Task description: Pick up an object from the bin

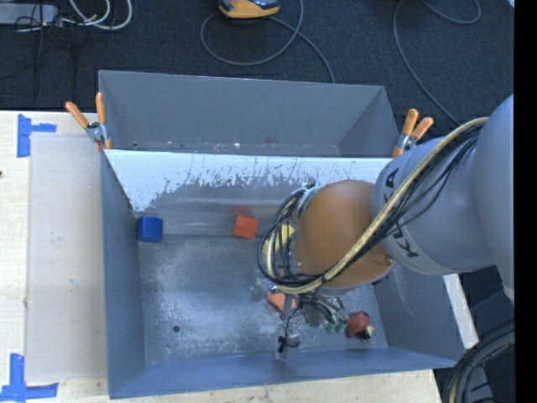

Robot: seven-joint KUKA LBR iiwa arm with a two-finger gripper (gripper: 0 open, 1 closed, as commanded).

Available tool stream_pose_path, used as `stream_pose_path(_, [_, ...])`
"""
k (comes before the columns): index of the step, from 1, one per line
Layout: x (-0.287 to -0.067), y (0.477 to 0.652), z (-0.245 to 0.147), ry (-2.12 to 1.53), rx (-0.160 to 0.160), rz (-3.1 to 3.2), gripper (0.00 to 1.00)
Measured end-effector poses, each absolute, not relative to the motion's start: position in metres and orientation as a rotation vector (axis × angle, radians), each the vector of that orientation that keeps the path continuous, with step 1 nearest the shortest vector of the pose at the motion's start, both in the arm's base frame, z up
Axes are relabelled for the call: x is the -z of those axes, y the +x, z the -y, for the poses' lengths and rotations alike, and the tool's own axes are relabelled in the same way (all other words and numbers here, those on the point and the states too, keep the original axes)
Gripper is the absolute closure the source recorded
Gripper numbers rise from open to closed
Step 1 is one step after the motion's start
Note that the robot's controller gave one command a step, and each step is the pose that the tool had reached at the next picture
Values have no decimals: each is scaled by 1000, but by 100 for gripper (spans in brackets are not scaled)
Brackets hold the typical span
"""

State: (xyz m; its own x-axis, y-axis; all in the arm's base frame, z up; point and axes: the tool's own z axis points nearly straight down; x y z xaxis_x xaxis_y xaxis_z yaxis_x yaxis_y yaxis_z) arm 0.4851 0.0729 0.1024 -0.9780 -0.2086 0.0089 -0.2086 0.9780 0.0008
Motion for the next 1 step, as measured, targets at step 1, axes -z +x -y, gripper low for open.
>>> stream_pose_path(1, [-84,509,-26,312,3,3120,0])
